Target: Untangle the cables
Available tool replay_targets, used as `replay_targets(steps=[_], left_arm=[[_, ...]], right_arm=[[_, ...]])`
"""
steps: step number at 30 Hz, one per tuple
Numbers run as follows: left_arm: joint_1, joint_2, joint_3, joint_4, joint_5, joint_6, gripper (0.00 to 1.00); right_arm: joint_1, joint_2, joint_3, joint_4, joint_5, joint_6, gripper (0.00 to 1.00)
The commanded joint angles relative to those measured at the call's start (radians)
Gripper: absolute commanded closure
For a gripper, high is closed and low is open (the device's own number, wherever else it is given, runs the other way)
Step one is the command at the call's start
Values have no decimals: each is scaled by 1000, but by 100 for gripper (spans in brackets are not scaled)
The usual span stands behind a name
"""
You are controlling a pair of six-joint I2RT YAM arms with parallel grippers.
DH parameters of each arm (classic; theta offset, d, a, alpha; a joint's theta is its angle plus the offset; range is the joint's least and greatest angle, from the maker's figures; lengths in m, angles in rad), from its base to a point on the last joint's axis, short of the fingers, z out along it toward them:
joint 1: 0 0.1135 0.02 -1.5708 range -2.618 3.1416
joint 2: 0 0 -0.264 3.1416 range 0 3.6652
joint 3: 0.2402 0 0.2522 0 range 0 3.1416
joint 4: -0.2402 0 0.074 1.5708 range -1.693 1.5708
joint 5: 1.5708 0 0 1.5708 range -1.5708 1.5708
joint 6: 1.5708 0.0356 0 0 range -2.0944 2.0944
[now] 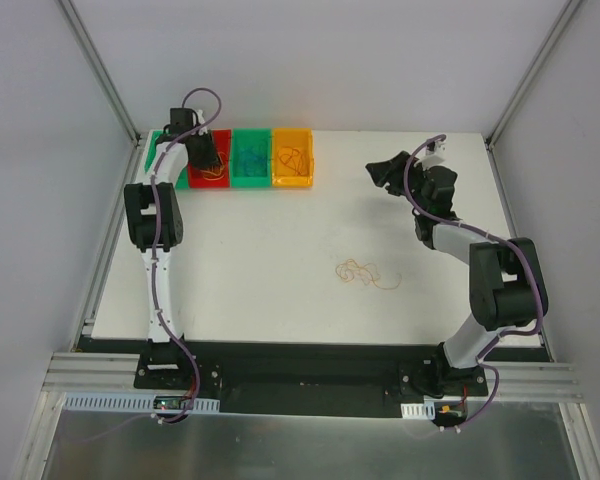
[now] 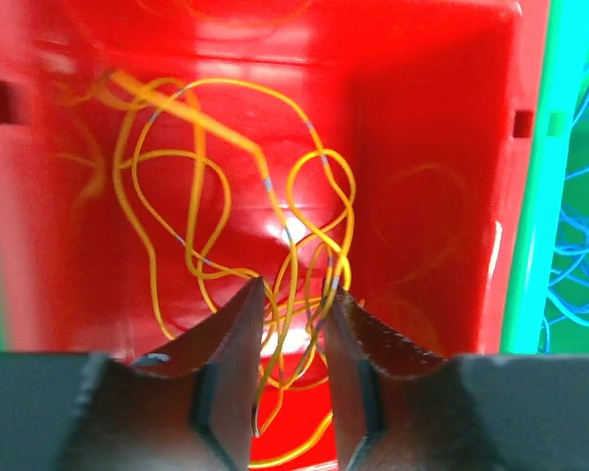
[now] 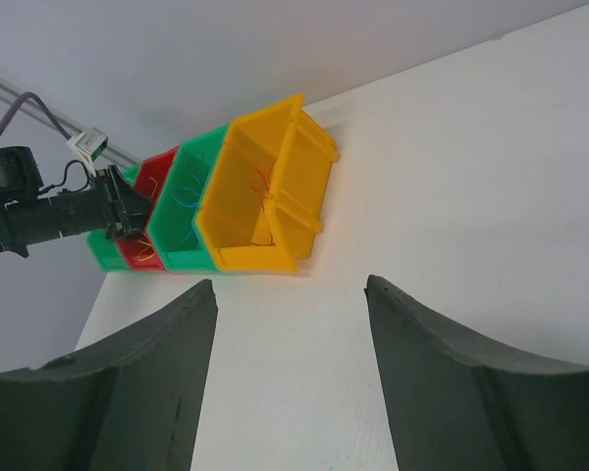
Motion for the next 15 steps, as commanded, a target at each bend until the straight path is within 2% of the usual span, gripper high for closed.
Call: replay_targets(steps=[1, 5, 9, 11, 15], left_arm=[[-41, -115, -33, 3, -172, 78, 69], [-63, -185, -82, 3, -225, 108, 62], [-66, -268, -128, 0, -265, 128, 44], [-101, -296, -143, -3, -284, 130, 34], [-109, -332, -148, -19, -314, 132, 29]], right_arm=[[-4, -11, 8, 77, -23, 16, 35], [-4, -15, 3, 78, -23, 13, 35], [-4, -4, 11, 80, -41, 18, 35], [-4, -6, 9, 80, -43, 16, 35], [-6, -12, 6, 72, -41, 4, 35]])
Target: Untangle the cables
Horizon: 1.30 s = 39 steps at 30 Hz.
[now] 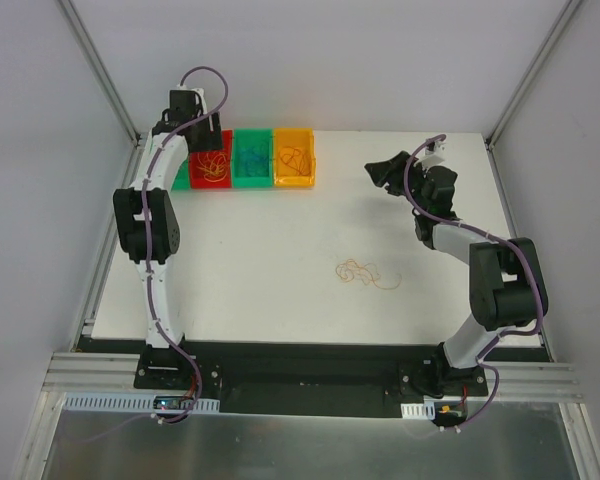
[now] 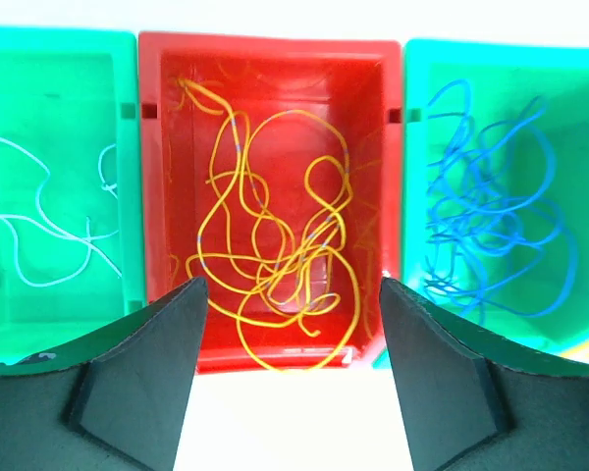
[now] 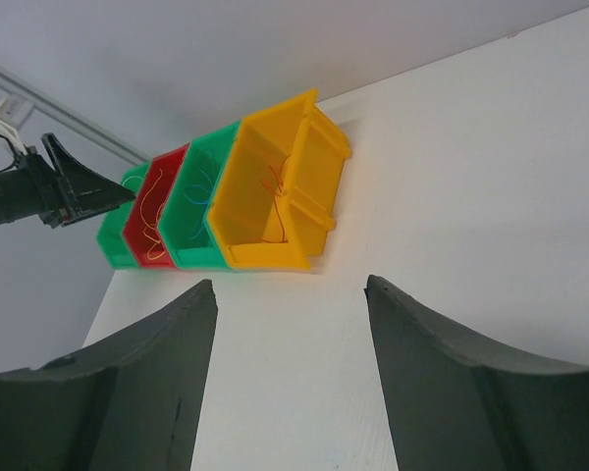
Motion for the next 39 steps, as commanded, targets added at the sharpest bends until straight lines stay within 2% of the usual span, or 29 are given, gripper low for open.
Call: replay_targets(steps=[1, 6, 8, 14, 18, 20, 23, 24, 27, 30, 34, 39], left_arm=[[-28, -104, -7, -20, -65, 25, 28], [-45, -165, -28, -50, -127, -11, 24], [-63, -245, -75, -56, -126, -46, 24], [-166, -470, -330, -58, 67, -164, 26], [-301, -558, -502, -56, 199, -172, 30], [-381, -584, -565, -50, 233, -167, 30], [-482, -610, -638, -35, 264, -147, 30], [-508, -615, -660, -26, 264, -138, 31], [-588, -635, -712, -1, 239, -98, 31], [-637, -661, -753, 2, 222, -52, 31], [-709, -679, -780, 10, 166, -3, 31], [-755, -705, -778, 11, 182, -8, 32]], right_arm=[[-6, -12, 8, 56, -21, -12, 35], [-6, -17, 40, -13, -20, -39, 35], [-4, -30, 66, -138, 9, -62, 35], [17, -133, 111, -511, 178, -92, 39], [57, -213, 114, -808, 316, -46, 38], [71, -273, 62, -930, 318, -12, 38], [88, -429, -78, -985, 318, 11, 38], [97, -478, -105, -1024, 371, -3, 38], [94, -569, -155, -1125, 366, -55, 37], [94, -590, -175, -1206, 335, -73, 38], [94, -580, -234, -1200, 353, -59, 38], [98, -517, -271, -1170, 306, -33, 42]])
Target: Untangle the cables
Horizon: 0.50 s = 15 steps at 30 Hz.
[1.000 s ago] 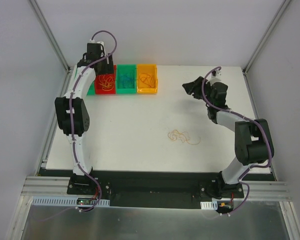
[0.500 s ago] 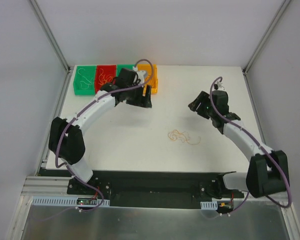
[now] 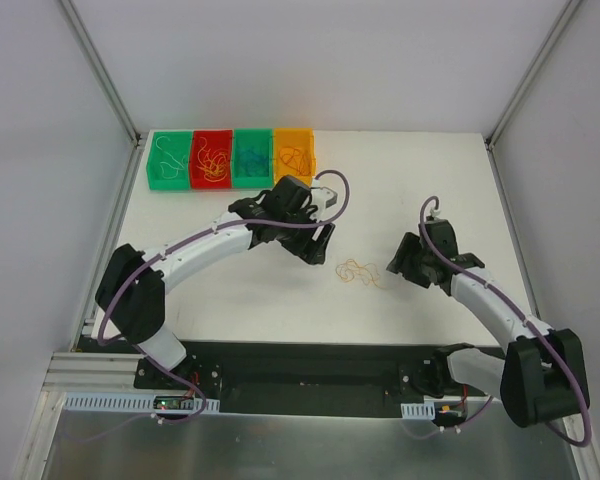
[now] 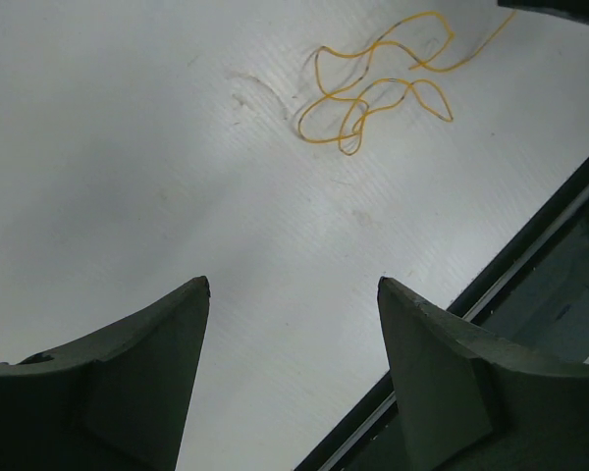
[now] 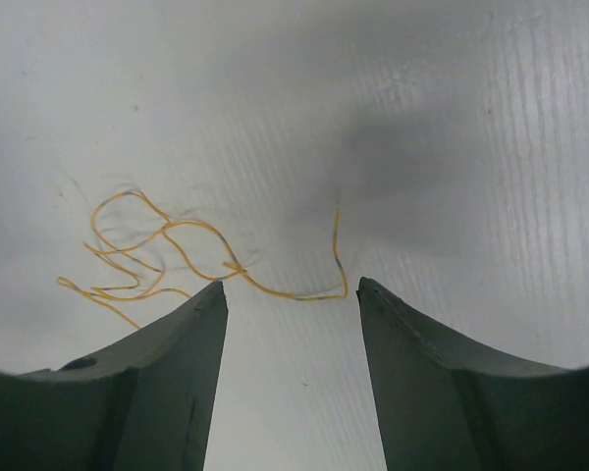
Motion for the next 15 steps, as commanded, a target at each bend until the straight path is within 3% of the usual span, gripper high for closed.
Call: replay_targets(steps=[1, 11, 15], left_arm=[[-26, -76, 0, 25, -8, 32, 31], [-26, -157, -6, 26, -52, 46, 31], [-26, -183, -17, 48, -39, 59, 31]], right_arm=[[5, 41, -20, -20, -1, 15, 42], [11, 130, -61, 90, 80, 5, 53], [36, 124, -52, 120, 62, 1, 73]])
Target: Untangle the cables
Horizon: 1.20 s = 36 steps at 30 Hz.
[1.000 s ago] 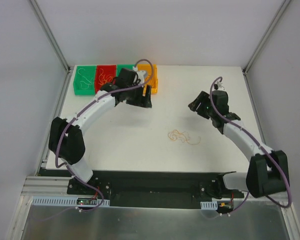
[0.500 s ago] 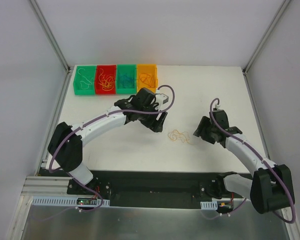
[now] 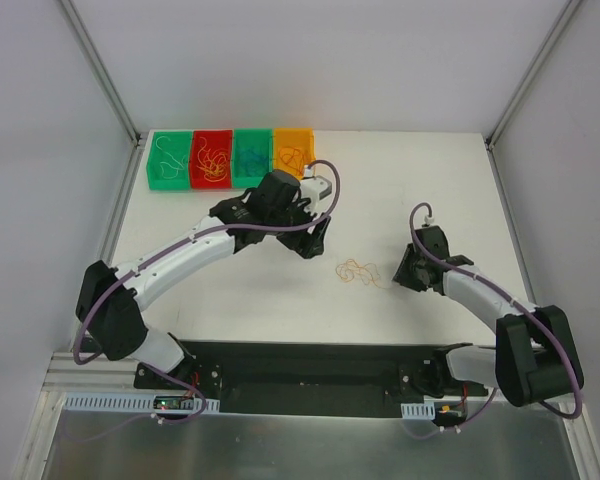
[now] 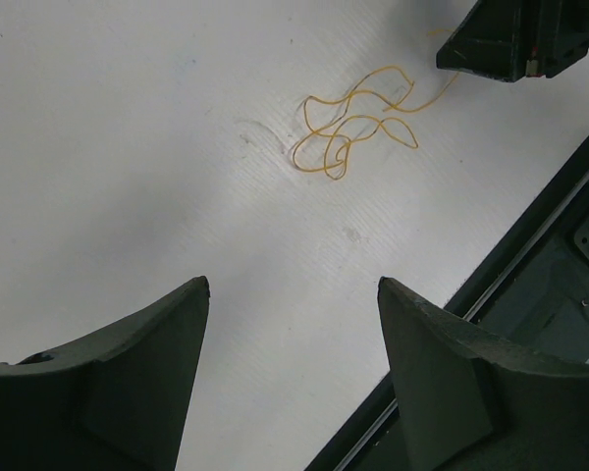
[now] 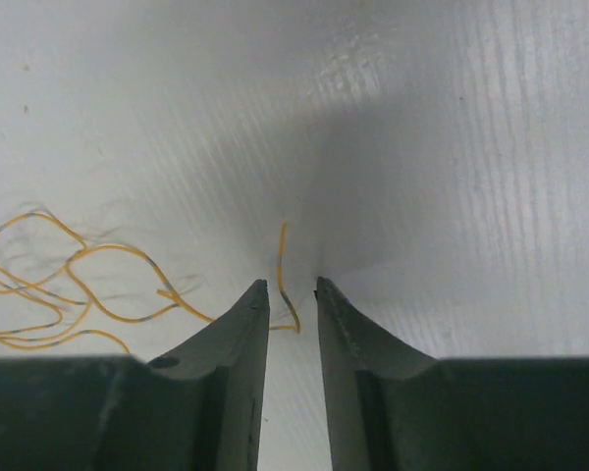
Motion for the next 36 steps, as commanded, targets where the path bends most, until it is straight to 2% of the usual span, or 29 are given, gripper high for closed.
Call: replay_targets(steps=[1, 3, 4, 9, 12, 16, 20, 25, 31, 36], left_arm=[[4, -68, -23, 50, 9, 41, 31], [9, -105, -50, 93, 79, 48, 30], [15, -126, -63, 124, 114, 46, 30], [36, -232, -178, 291, 249, 44, 31], [35, -272, -219, 363, 295, 41, 32], [35, -312, -262, 437, 340, 52, 34], [36, -331, -281, 469, 366, 52, 35], [36, -340, -316, 549, 398, 25, 25], [35, -384, -462, 785, 415, -3, 25], [35, -349, -460, 801, 420, -12, 26]], right_arm=[[36, -19, 26, 43, 9, -21, 81], [59, -77, 40, 35, 4, -76, 99], [73, -123, 45, 37, -7, -104, 100], [132, -338, 109, 12, -134, -196, 100], [139, -393, 172, -24, -212, -187, 100], [162, -405, 259, -54, -349, -163, 100], [184, -424, 315, -57, -379, -106, 100], [201, -413, 388, -35, -447, -23, 100], [233, -393, 399, 43, -536, 75, 100], [263, -386, 401, 87, -574, 120, 100]])
